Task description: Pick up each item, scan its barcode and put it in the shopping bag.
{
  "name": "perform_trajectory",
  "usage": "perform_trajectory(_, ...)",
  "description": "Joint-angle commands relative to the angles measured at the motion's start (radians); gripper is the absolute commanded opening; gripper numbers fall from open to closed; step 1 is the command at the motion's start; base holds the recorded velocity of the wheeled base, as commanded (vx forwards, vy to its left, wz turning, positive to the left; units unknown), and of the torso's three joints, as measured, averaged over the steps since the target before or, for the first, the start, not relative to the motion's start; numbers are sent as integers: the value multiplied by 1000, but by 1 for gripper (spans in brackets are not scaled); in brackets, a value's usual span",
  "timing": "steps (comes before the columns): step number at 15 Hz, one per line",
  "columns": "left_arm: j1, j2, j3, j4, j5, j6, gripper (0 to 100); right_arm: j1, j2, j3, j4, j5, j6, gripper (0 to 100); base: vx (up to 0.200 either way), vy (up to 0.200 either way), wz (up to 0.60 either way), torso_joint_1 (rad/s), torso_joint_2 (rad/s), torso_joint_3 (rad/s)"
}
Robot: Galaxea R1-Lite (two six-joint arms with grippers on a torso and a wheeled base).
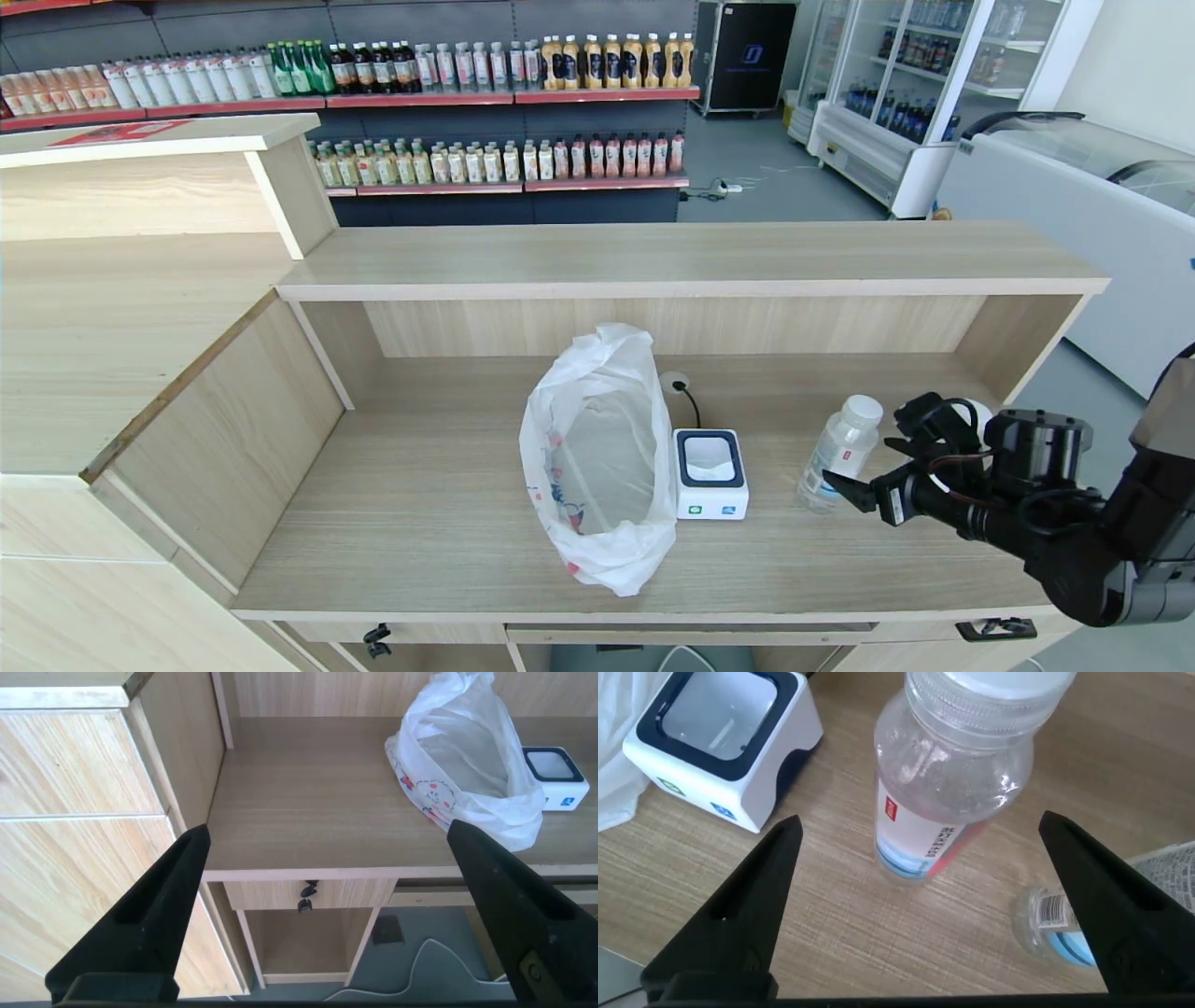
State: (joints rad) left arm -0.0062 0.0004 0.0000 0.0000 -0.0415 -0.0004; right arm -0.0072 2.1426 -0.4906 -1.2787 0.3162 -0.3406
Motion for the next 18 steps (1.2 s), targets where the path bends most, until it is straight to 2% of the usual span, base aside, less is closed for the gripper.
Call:
perform_trajectory(1,0,1,0,0,0,-1,100,3,36,-20,-13,1,2,100,0,0,0,0,0,0)
perform_trajectory(18,0,1,0,0,0,-1,100,3,217,-103,-225,155,32,100,0,0,0,0,0,0)
